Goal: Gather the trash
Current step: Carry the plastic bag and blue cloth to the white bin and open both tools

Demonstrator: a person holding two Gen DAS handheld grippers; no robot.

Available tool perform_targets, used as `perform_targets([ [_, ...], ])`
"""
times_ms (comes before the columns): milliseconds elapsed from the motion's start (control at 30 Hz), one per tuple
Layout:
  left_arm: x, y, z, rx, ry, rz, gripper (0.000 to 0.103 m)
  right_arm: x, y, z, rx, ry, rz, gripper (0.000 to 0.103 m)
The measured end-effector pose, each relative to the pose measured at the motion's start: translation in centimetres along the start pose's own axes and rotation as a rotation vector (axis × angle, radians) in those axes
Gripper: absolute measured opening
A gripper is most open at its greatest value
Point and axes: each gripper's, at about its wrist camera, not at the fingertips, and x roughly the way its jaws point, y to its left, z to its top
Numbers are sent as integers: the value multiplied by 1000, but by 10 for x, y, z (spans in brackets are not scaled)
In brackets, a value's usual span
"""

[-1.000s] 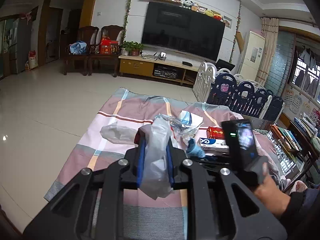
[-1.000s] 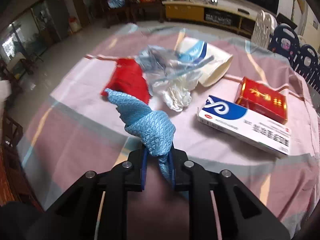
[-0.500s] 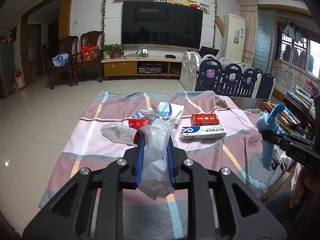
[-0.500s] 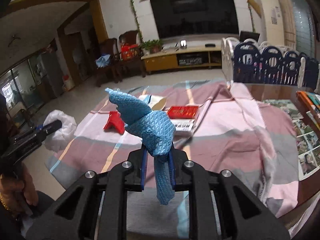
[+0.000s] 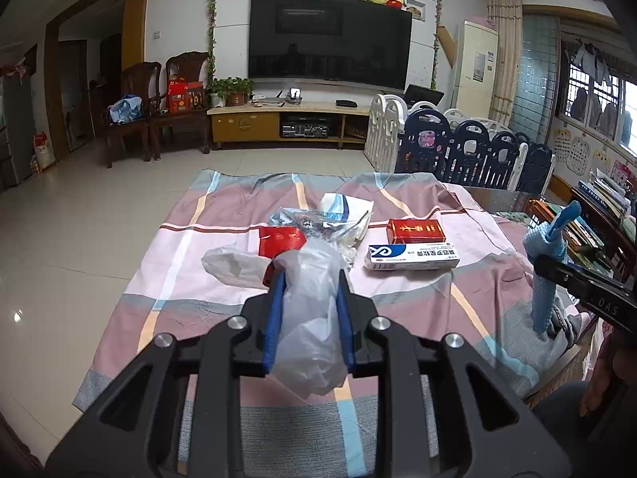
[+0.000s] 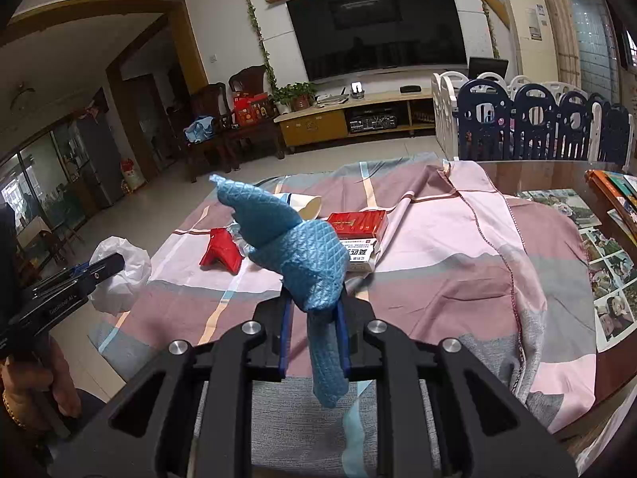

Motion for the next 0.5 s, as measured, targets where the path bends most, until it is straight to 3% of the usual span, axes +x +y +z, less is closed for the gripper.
perform_targets([
  [500,2,0,-1,8,6,5,25,-2,0,-1,6,-6,6,19],
])
